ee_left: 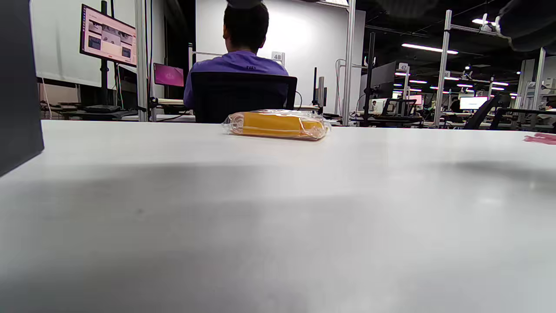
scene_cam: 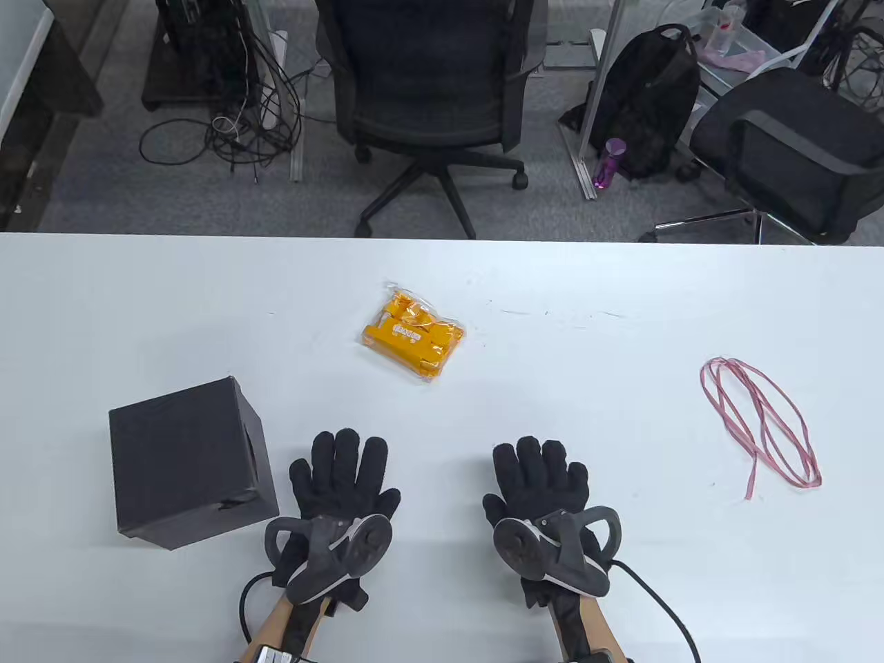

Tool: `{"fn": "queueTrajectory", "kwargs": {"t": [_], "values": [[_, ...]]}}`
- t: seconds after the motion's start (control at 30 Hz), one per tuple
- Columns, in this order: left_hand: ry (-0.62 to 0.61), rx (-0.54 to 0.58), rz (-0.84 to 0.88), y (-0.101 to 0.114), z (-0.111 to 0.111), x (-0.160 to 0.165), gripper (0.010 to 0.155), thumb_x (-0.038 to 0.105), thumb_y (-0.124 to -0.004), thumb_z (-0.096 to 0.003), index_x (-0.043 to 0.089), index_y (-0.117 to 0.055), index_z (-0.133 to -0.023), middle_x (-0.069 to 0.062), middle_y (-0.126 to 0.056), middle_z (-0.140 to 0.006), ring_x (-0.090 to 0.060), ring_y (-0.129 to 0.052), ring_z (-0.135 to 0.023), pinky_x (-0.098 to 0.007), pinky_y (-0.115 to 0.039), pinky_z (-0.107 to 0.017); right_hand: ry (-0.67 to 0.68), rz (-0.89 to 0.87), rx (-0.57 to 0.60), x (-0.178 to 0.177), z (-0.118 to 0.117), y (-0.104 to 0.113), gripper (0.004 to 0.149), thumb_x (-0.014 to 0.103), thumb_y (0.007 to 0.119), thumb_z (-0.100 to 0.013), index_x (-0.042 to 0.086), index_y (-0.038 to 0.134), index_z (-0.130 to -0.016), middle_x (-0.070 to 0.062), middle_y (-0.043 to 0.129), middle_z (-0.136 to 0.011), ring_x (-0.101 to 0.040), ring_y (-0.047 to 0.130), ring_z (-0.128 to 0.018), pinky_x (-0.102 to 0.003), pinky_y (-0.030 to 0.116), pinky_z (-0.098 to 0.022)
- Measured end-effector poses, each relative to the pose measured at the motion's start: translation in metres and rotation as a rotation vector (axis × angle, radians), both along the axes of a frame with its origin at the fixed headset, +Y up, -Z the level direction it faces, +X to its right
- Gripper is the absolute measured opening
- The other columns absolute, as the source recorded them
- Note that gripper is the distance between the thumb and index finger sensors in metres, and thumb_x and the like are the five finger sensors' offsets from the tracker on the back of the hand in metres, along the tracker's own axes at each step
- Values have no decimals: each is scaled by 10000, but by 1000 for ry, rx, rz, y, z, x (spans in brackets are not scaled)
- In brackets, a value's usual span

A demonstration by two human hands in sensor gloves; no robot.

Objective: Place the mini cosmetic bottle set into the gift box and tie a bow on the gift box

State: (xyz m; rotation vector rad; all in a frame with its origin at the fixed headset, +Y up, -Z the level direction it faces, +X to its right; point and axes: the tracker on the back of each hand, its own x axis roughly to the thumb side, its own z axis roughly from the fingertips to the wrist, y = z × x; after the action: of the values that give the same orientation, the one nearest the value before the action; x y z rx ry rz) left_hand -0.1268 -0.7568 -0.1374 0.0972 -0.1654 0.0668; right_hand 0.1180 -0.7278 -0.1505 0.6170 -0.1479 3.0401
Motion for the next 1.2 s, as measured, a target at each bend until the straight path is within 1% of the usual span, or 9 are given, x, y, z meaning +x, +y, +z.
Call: {"fn": "queueTrajectory", "kwargs": {"t": [0.57, 0.63, 0.73, 0.8, 0.83, 0.9, 0.97, 1.13, 1.2], "values": [[-20, 18, 12, 6, 2, 1, 739, 569, -554, -563, 226, -364, -1189, -236, -363, -1201, -583, -420, -1081, -765, -505, -711, -6, -15, -16, 2, -1, 1, 673, 389, 625, -612, 4, 463, -1140, -365, 472, -1113, -655, 474, -927, -809, 472, -585], [-29, 49, 18, 18, 5, 2, 719, 563, -557, -565, 231, -407, -1185, -221, -411, -1199, -561, -480, -1081, -737, -532, -723, -7, -18, -15, 3, -1, 1, 670, 387, 625, -612, 4, 468, -1139, -365, 474, -1112, -655, 475, -927, -809, 472, -585], [-17, 121, 22, 49, 8, -3, 616, 502, -563, -584, 259, -545, -1150, -152, -574, -1171, -477, -666, -1047, -607, -642, -751, -13, -33, -1, 5, -2, 4, 665, 384, 625, -611, 8, 470, -1137, -363, 477, -1111, -650, 479, -928, -808, 475, -585], [11, 133, 30, 72, 11, -14, 609, 505, -570, -586, 269, -562, -1147, -130, -603, -1168, -449, -701, -1042, -574, -664, -759, -19, -46, 3, 8, -3, 4, 664, 382, 624, -612, 5, 472, -1137, -363, 480, -1110, -651, 481, -926, -807, 476, -584], [17, 150, 38, 79, 12, -19, 606, 507, -576, -586, 277, -570, -1146, -124, -610, -1169, -447, -702, -1045, -576, -664, -762, -21, -50, 2, 9, -3, 5, 663, 381, 625, -612, 5, 472, -1136, -362, 482, -1110, -653, 481, -925, -808, 475, -584], [74, 215, 49, 95, 13, -36, 601, 510, -584, -586, 289, -584, -1144, -119, -621, -1172, -448, -702, -1054, -606, -658, -757, -28, -58, -1, 12, -4, 5, 663, 381, 625, -611, 5, 475, -1136, -363, 483, -1108, -653, 482, -924, -807, 478, -583], [152, 228, 40, 101, 10, -55, 606, 524, -585, -585, 307, -578, -1151, -127, -605, -1187, -467, -662, -1079, -655, -625, -755, -34, -60, 0, 14, -5, 5, 661, 379, 625, -612, 4, 476, -1135, -365, 484, -1108, -654, 481, -923, -808, 477, -582], [361, 137, -14, 97, 2, -103, 635, 560, -574, -584, 328, -540, -1174, -135, -556, -1218, -508, -573, -1113, -720, -568, -745, -46, -67, -3, 18, -7, 4, 659, 378, 625, -612, 3, 479, -1134, -366, 486, -1107, -653, 484, -923, -807, 478, -582], [422, 78, 15, 91, 0, -123, 648, 572, -568, -583, 331, -518, -1183, -149, -534, -1225, -521, -556, -1114, -730, -560, -741, -50, -66, -11, 19, -8, 3, 659, 377, 625, -611, 2, 480, -1134, -366, 486, -1106, -653, 483, -923, -807, 477, -582]]}}
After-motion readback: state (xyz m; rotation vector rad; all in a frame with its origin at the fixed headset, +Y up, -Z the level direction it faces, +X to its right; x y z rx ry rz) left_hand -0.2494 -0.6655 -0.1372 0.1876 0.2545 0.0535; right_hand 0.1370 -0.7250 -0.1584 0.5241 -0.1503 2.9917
